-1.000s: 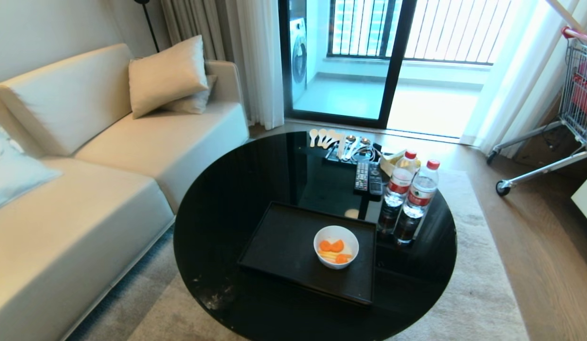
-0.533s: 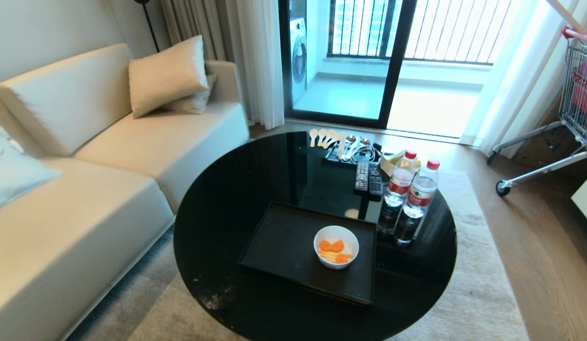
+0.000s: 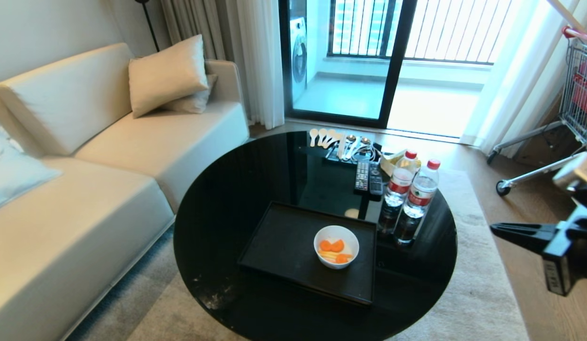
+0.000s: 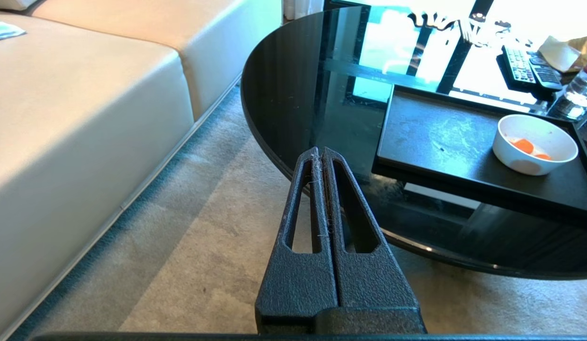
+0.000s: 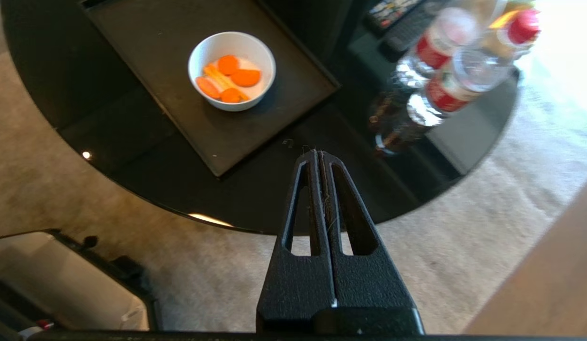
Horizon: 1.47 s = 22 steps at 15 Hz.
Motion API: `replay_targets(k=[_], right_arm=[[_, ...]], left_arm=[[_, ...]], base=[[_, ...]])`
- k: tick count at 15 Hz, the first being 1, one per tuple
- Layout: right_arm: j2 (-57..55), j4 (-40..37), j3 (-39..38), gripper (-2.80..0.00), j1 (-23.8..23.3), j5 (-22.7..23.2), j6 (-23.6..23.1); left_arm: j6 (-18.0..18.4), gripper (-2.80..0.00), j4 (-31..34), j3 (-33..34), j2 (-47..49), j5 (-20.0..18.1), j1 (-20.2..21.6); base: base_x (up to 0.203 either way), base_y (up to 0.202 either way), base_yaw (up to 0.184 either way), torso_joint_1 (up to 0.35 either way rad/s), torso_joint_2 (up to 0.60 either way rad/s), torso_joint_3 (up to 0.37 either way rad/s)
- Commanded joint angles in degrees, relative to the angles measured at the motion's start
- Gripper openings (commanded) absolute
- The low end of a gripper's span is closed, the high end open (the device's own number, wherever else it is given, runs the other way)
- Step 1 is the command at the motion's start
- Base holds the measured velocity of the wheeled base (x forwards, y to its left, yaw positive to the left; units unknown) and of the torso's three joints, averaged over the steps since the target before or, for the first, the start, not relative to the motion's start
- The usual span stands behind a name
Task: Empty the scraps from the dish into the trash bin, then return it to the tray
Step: Pick up the bowl with leftover food
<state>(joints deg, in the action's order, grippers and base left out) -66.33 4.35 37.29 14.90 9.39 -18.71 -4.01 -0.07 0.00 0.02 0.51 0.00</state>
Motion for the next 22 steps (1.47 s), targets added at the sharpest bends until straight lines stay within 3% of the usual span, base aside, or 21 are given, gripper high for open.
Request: replay_targets(k=[1,3,5,8,10,11,13,21,22], right_arm=[[-17.59,1.08,5.07,-2.8,4.31,-0.87,2.83],[-26.61,2.02,11.97,-2.8,8.84,-5.22,12.33],[-34.53,1.14,18.68,-2.8,14.11,-11.76,26.24],[-43.87,-2.11,25.02,-2.8,17.76,-18.48,37.59],[-48.29,-4.9,29.94,-2.8,18.42,-20.75,42.53],[-49.86,-6.65,32.04,0.0,18.52,-21.07,44.0],[-52.48,-8.48,35.3,0.0,18.56,-21.39,46.29],[-60.5,-10.24,40.76,0.0,18.58,-24.21,46.49],[-61.67,-10.26,40.76,0.0,18.62,-26.18,46.49]], left_arm=[[-0.03,-2.8,-0.01,0.0,-0.02,0.02,0.0],[-0.03,-2.8,-0.01,0.0,-0.02,0.02,0.0],[-0.03,-2.8,-0.01,0.0,-0.02,0.02,0.0],[-0.03,-2.8,-0.01,0.0,-0.02,0.02,0.0],[-0.03,-2.8,-0.01,0.0,-0.02,0.02,0.0],[-0.03,-2.8,-0.01,0.0,-0.02,0.02,0.0],[-0.03,-2.8,-0.01,0.0,-0.02,0.02,0.0],[-0.03,-2.8,-0.01,0.0,-0.02,0.02,0.0],[-0.03,-2.8,-0.01,0.0,-0.02,0.02,0.0]], base=[[0.0,0.0,0.0,0.0,0.0,0.0],[0.0,0.0,0.0,0.0,0.0,0.0],[0.0,0.0,0.0,0.0,0.0,0.0],[0.0,0.0,0.0,0.0,0.0,0.0],[0.0,0.0,0.0,0.0,0.0,0.0],[0.0,0.0,0.0,0.0,0.0,0.0],[0.0,0.0,0.0,0.0,0.0,0.0],[0.0,0.0,0.0,0.0,0.0,0.0],[0.0,0.0,0.0,0.0,0.0,0.0]])
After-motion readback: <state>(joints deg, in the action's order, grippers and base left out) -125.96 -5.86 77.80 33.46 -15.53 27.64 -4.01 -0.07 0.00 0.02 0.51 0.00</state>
